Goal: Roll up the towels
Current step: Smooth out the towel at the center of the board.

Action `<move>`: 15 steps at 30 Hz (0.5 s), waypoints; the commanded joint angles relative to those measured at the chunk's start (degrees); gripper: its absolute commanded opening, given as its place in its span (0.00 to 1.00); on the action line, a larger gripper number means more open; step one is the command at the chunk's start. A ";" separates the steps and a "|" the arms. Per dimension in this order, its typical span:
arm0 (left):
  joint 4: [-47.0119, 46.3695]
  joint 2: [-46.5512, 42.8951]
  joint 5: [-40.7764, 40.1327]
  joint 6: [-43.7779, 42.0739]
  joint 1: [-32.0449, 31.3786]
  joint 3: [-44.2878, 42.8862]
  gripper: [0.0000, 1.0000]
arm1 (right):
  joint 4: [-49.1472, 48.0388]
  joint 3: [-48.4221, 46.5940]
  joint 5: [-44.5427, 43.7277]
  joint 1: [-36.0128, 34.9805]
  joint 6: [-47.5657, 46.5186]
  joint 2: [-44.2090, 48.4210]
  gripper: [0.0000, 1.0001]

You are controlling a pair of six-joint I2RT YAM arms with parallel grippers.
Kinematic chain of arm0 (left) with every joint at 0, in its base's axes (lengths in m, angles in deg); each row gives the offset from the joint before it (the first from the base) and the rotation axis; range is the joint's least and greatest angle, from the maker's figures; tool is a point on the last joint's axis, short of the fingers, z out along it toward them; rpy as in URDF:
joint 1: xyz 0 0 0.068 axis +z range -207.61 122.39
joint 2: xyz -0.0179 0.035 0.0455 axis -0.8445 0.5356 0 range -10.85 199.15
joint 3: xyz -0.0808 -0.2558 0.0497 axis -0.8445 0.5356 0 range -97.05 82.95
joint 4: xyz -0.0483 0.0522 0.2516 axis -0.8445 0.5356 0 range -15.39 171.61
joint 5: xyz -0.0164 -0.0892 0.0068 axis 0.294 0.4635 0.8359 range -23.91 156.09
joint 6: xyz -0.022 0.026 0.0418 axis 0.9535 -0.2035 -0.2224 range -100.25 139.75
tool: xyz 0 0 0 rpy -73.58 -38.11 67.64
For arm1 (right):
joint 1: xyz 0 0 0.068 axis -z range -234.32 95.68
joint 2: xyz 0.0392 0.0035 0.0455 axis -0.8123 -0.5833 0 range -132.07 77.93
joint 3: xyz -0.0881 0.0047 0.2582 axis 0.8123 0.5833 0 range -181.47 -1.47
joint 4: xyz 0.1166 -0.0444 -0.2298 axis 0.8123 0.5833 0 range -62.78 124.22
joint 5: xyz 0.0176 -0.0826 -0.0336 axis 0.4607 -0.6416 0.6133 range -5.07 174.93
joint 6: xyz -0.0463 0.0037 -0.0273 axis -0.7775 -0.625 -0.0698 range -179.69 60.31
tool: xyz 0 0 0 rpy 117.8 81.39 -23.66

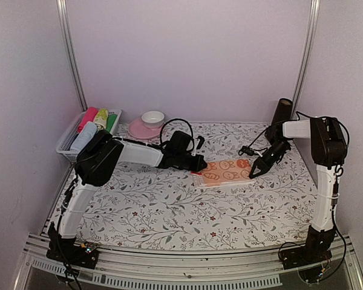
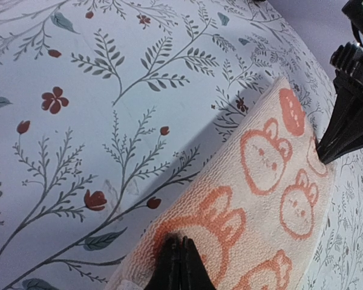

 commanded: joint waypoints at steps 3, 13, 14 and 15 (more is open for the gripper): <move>0.63 1.42 0.34 -0.85 0.53 1.41 0.03 | -0.88 1.51 -5.09 0.17 0.12 -1.80 0.11; 0.53 -2.60 -0.94 -1.77 1.03 1.13 0.13 | 2.73 -0.70 6.02 0.17 -4.97 6.68 0.10; 0.59 -2.95 -1.10 -1.86 1.10 1.16 0.14 | 3.01 -0.77 6.23 0.17 -5.13 7.12 0.10; 0.54 -3.40 -1.15 -1.99 1.17 1.18 0.16 | 3.26 -0.83 6.35 0.17 -5.49 7.32 0.10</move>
